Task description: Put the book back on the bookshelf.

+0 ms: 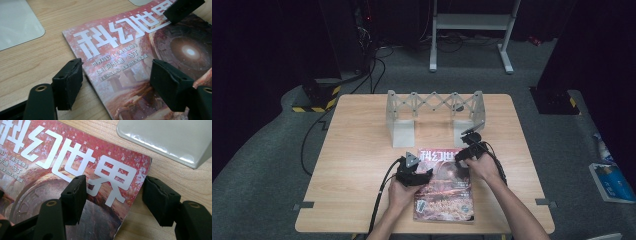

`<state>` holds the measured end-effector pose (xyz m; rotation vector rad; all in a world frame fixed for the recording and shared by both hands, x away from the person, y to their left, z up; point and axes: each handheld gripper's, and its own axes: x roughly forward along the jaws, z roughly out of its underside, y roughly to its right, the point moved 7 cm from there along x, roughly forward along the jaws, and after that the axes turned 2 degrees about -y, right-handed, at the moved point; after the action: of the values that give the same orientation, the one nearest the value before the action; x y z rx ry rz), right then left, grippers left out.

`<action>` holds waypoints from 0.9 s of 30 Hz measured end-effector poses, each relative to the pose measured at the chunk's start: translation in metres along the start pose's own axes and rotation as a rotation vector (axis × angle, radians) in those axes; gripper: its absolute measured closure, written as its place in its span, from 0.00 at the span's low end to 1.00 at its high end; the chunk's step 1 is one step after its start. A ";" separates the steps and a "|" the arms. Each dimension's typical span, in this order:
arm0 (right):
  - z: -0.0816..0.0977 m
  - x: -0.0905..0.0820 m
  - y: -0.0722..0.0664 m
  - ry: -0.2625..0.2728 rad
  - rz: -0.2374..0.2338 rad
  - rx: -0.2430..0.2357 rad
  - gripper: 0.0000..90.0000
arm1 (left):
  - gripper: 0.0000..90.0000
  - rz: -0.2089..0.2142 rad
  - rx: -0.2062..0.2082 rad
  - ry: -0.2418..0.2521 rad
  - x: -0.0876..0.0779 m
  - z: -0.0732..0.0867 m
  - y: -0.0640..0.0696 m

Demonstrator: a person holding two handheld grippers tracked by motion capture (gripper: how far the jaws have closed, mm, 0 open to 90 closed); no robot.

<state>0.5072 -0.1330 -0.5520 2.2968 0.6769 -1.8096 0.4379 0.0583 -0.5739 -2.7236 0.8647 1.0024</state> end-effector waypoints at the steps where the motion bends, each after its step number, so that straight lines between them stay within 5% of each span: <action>1: 0.000 0.000 0.001 0.005 -0.002 -0.010 0.41 | 0.30 0.001 -0.001 0.000 0.000 0.000 0.000; 27: 0.000 -0.008 -0.003 0.032 -0.039 -0.009 0.50 | 0.29 -0.009 -0.006 0.004 0.001 0.000 0.002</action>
<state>0.5049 -0.1320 -0.5441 2.3277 0.7379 -1.7854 0.4374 0.0562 -0.5742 -2.7329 0.8510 0.9992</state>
